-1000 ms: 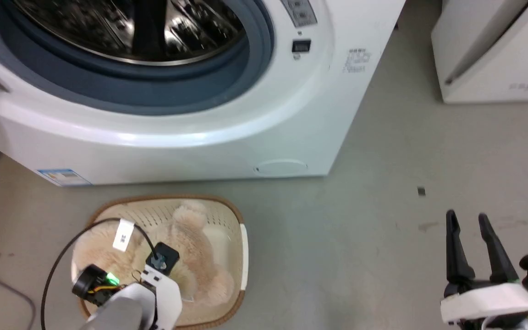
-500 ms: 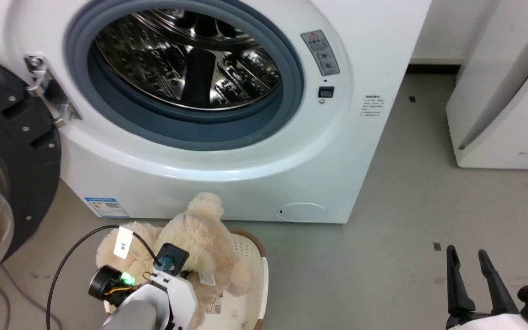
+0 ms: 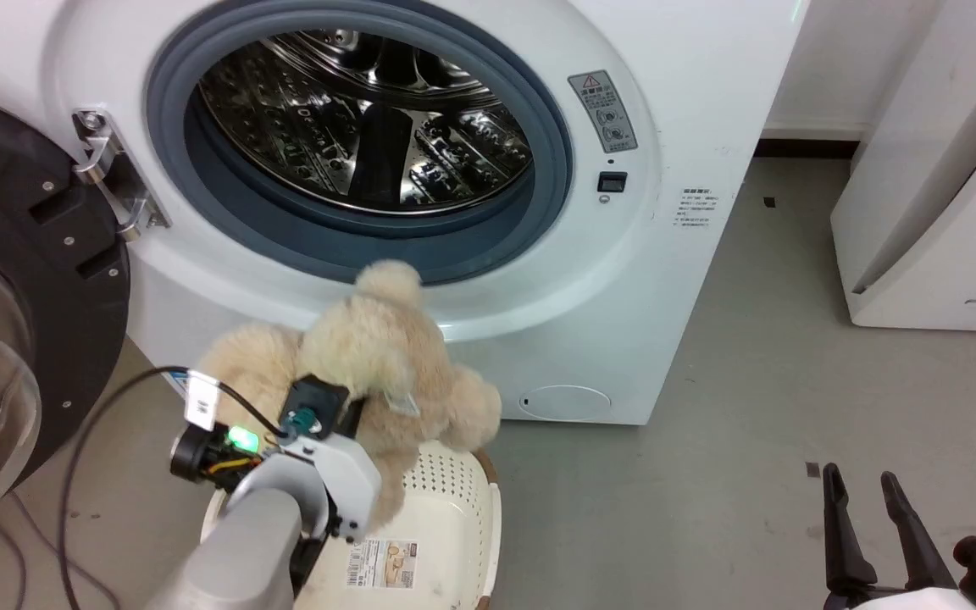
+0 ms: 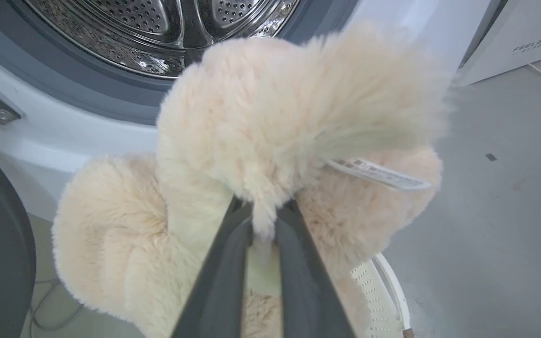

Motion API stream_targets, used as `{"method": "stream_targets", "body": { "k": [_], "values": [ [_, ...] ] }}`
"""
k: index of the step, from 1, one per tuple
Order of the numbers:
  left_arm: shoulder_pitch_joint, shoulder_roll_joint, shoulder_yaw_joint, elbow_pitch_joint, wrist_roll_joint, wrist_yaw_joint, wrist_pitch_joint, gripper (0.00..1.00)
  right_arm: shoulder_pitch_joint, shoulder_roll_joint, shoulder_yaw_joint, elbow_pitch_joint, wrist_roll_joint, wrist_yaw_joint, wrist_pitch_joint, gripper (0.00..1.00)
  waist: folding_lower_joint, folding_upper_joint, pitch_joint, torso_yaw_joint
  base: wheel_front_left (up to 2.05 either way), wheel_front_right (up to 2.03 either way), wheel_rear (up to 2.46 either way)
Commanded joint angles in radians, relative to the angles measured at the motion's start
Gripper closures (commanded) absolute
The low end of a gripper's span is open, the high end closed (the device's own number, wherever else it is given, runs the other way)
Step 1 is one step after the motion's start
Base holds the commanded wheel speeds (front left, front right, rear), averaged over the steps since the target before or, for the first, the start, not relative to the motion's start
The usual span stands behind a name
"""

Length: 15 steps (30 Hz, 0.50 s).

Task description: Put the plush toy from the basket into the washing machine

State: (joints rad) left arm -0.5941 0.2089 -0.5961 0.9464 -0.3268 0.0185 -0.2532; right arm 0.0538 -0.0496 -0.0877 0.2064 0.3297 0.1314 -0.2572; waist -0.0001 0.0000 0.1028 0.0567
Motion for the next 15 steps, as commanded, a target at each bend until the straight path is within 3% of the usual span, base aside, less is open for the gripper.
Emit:
{"method": "stream_targets", "body": {
  "k": [1, 15],
  "values": [
    [-0.003, 0.005, 0.006, -0.011, -0.007, 0.006, -0.008, 1.0, 0.004, -0.001, 0.001, 0.003, 0.005, -0.001, -0.005, 0.0, 0.0001, 0.0, 0.002, -0.002, 0.0, 0.0, 0.0],
    [-0.081, 0.081, 0.116, -0.2, -0.017, 0.064, -0.008, 1.0, -0.042, -0.001, 0.006, 0.01, 0.019, -0.001, -0.005, 0.0, 0.0001, 0.0, 0.077, -0.071, 0.0, 0.0, 0.0]
  ]
}}
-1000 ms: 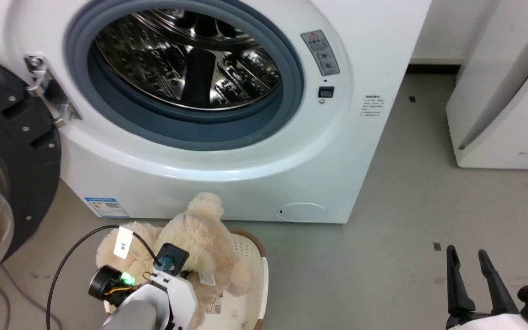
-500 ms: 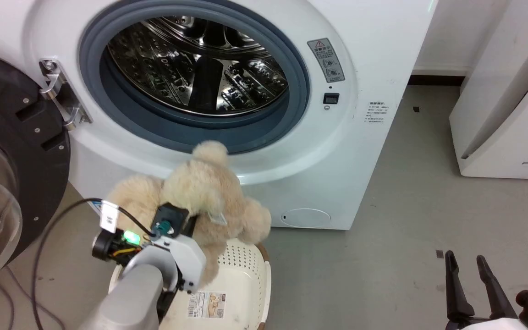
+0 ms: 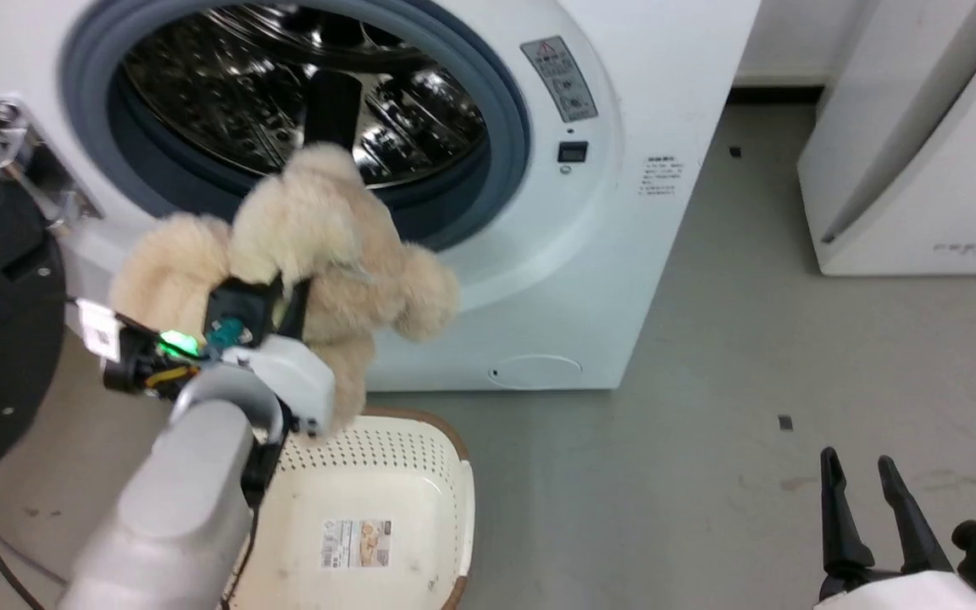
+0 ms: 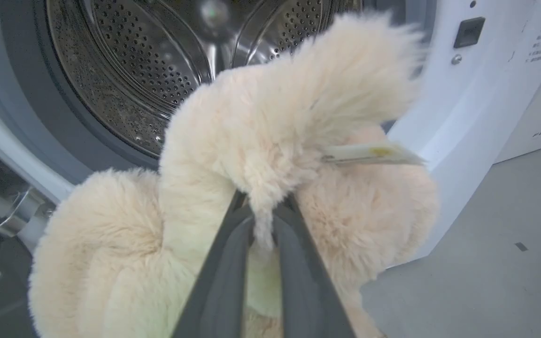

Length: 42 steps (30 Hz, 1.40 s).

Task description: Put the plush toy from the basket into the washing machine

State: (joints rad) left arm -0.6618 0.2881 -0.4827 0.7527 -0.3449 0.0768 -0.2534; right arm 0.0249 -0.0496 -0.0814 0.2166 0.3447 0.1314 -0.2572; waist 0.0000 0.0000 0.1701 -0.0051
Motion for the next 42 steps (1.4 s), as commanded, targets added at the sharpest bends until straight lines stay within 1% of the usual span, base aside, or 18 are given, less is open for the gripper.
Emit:
{"method": "stream_targets", "body": {
  "k": [1, 4, 8, 18, 24, 31, 35, 42],
  "values": [
    [-0.026, 0.006, 0.008, -0.009, 0.002, 0.007, -0.008, 1.0, -0.019, -0.001, 0.002, -0.001, 0.005, -0.001, -0.005, 0.0, 0.0, 0.0, 0.021, -0.016, 0.0, 0.0, 0.0],
    [-0.07, 0.009, 0.028, -0.01, 0.0, 0.009, -0.008, 1.0, -0.039, -0.001, 0.002, -0.004, 0.007, -0.001, -0.005, 0.0, 0.0, 0.0, 0.06, -0.033, 0.0, 0.0, 0.0],
    [-0.153, 0.015, 0.048, 0.007, -0.001, -0.003, -0.008, 1.0, -0.074, -0.001, 0.004, -0.007, 0.01, -0.001, -0.005, 0.0, 0.0, 0.0, 0.124, -0.062, 0.0, 0.0, 0.0],
    [-0.376, 0.092, 0.108, 0.112, -0.007, -0.031, -0.008, 1.0, -0.169, -0.001, 0.034, -0.011, 0.057, -0.001, -0.005, 0.0, 0.0, 0.0, 0.294, -0.191, 0.0, 0.0, 0.0],
    [-0.486, 0.164, 0.138, 0.164, -0.003, -0.04, -0.008, 1.0, -0.21, -0.001, 0.043, -0.014, 0.09, -0.001, -0.005, 0.0, 0.0, 0.0, 0.379, -0.256, 0.0, 0.0, 0.0],
    [-0.603, 0.223, 0.165, 0.202, -0.002, -0.05, -0.008, 1.0, -0.248, -0.001, 0.063, -0.025, 0.12, -0.001, -0.005, 0.0, 0.0, 0.0, 0.462, -0.296, 0.0, 0.0, 0.0],
    [-0.671, 0.247, 0.171, 0.212, 0.009, -0.043, -0.008, 1.0, -0.268, -0.001, 0.074, -0.034, 0.134, -0.001, -0.005, 0.0, 0.0, 0.0, 0.499, -0.31, 0.0, 0.0, 0.0],
    [-0.803, 0.265, 0.192, 0.242, -0.001, -0.046, -0.008, 1.0, -0.287, -0.001, 0.084, -0.042, 0.144, -0.001, -0.005, 0.0, 0.0, 0.0, 0.547, -0.327, 0.0, 0.0, 0.0]
  ]
}}
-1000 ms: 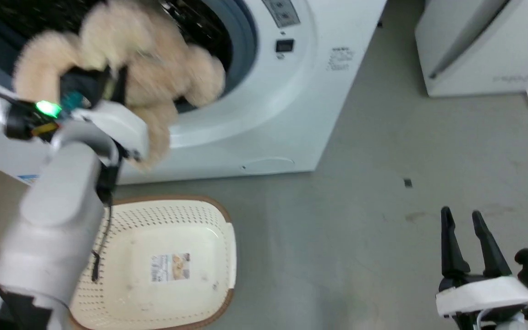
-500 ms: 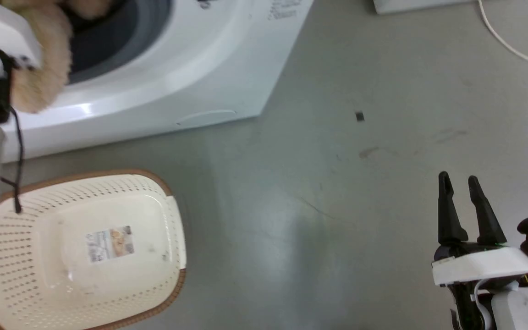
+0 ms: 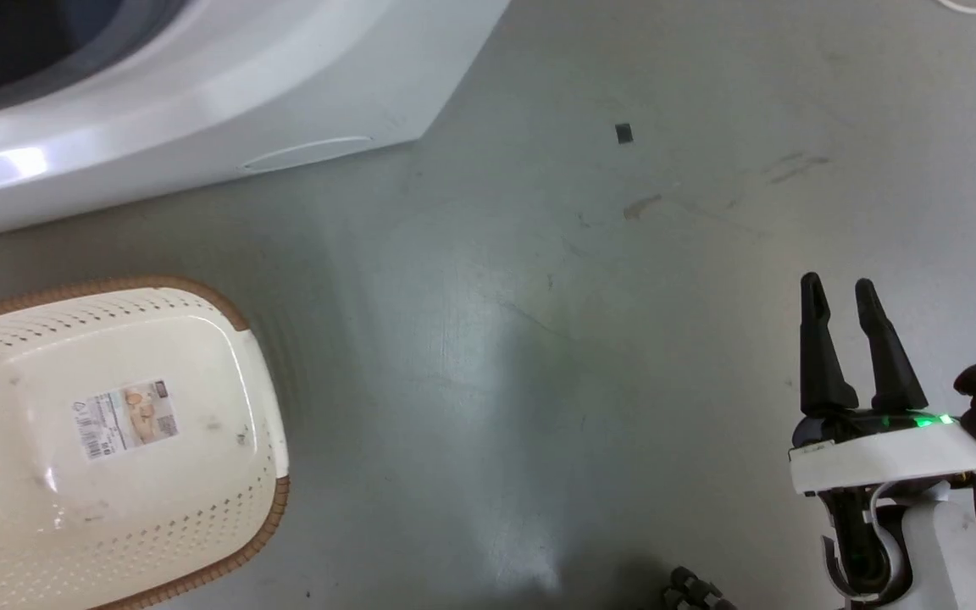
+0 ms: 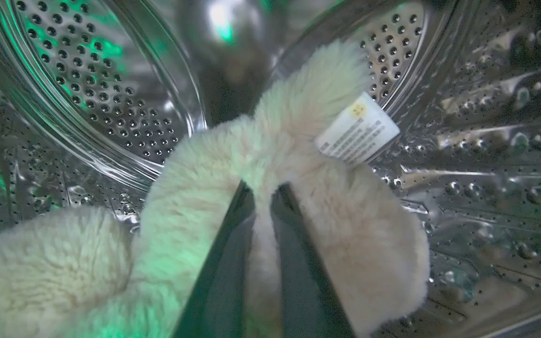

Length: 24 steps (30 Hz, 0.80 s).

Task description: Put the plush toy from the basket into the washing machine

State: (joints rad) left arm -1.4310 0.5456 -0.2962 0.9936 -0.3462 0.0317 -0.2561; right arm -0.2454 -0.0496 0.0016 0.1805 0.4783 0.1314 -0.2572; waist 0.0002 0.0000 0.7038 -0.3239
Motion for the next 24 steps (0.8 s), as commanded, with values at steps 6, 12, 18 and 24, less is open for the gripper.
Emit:
{"method": "stream_targets", "body": {
  "k": [6, 12, 18, 24],
  "values": [
    [-0.119, 0.022, 0.009, 0.007, 0.018, 0.016, -0.006, 1.0, -0.018, -0.001, 0.013, -0.007, 0.013, -0.001, -0.005, 0.0, -0.0002, 0.0, 0.035, -0.02, 0.0, 0.0, 0.0],
    [-0.113, 0.015, 0.01, 0.024, 0.027, 0.025, -0.006, 0.0, -0.015, -0.001, 0.02, 0.005, 0.01, -0.001, -0.005, 0.0, -0.0002, 0.0, 0.028, -0.012, 0.0, 0.0, 0.0],
    [-0.049, 0.001, 0.028, 0.024, 0.015, 0.02, -0.006, 0.0, -0.013, -0.001, 0.028, 0.01, -0.003, -0.001, -0.005, 0.0, -0.0002, 0.0, 0.003, 0.007, 0.0, 0.0, 0.0],
    [0.017, -0.014, 0.044, -0.001, 0.012, 0.019, -0.006, 0.0, -0.011, -0.001, 0.021, 0.016, -0.018, -0.001, -0.005, 0.0, -0.0002, 0.0, -0.03, 0.026, 0.0, 0.0, 0.0]
  ]
}}
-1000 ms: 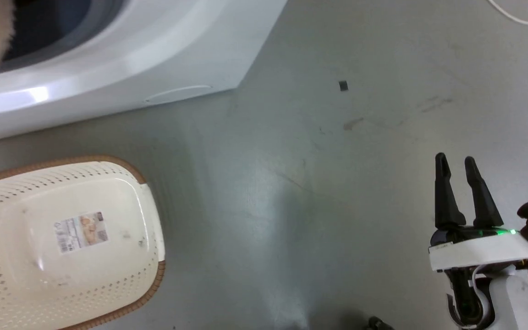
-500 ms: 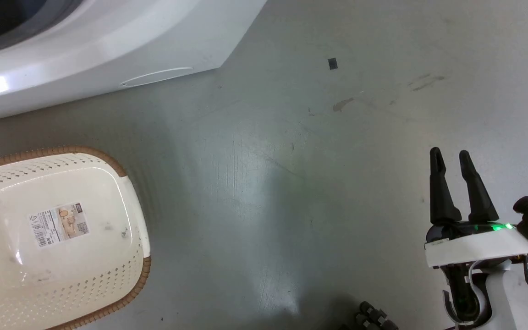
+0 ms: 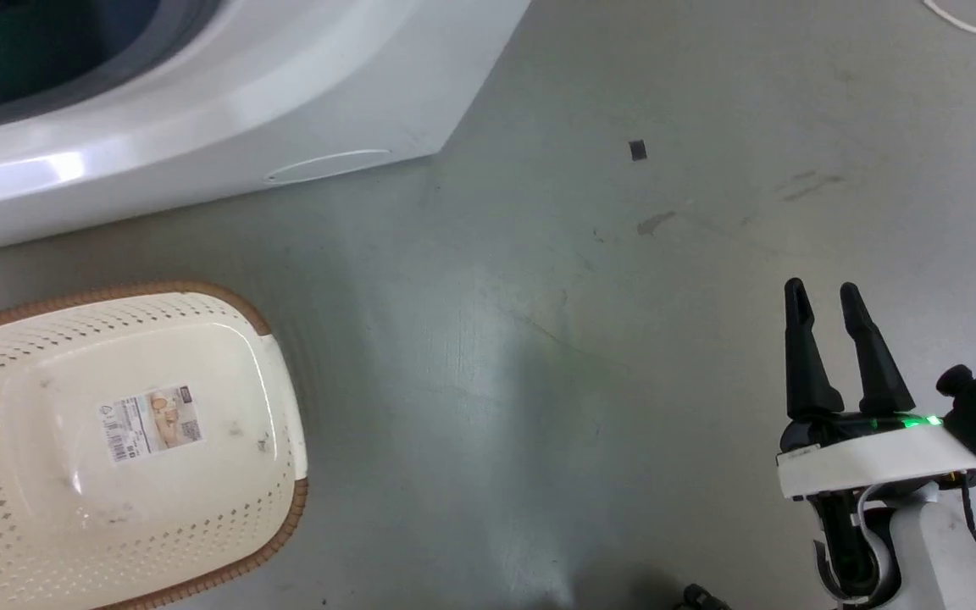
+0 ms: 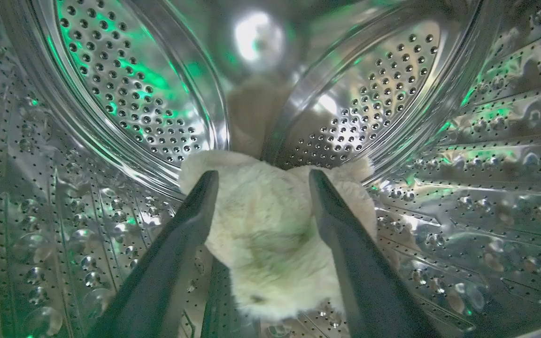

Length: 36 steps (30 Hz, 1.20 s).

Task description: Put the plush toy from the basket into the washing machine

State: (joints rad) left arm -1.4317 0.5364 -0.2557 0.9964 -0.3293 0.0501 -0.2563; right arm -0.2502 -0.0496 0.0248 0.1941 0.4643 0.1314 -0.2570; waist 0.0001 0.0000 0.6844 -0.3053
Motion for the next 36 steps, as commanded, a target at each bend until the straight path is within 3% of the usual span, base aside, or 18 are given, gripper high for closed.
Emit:
{"method": "stream_targets", "body": {
  "k": [1, 6, 22, 28, 36],
  "values": [
    [0.035, -0.01, 0.012, -0.012, -0.009, 0.001, -0.005, 0.0, -0.005, -0.001, -0.002, 0.003, -0.008, -0.001, -0.005, 0.0, -0.0001, 0.0, -0.021, 0.012, 0.0, 0.0, 0.0],
    [0.144, -0.046, 0.072, -0.062, -0.039, 0.013, -0.005, 0.0, 0.007, -0.001, -0.008, 0.007, -0.027, -0.001, -0.005, 0.0, -0.0001, 0.0, -0.08, 0.036, 0.0, 0.0, 0.0],
    [0.514, -0.156, 0.208, -0.288, 0.027, 0.038, -0.005, 0.0, 0.063, -0.001, -0.024, 0.009, -0.098, -0.001, -0.005, 0.0, -0.0001, 0.0, -0.245, 0.14, 0.0, 0.0, 0.0],
    [0.668, -0.231, 0.245, -0.402, 0.096, 0.064, -0.005, 0.0, 0.086, -0.001, -0.008, -0.01, -0.142, -0.001, -0.005, 0.0, -0.0001, 0.0, -0.314, 0.178, 0.0, 0.0, 0.0],
    [0.896, -0.328, 0.262, -0.555, 0.174, 0.057, -0.005, 0.0, 0.14, -0.001, 0.003, -0.065, -0.212, -0.001, -0.005, 0.0, -0.0001, 0.0, -0.426, 0.233, 0.0, 0.0, 0.0]
  ]
}}
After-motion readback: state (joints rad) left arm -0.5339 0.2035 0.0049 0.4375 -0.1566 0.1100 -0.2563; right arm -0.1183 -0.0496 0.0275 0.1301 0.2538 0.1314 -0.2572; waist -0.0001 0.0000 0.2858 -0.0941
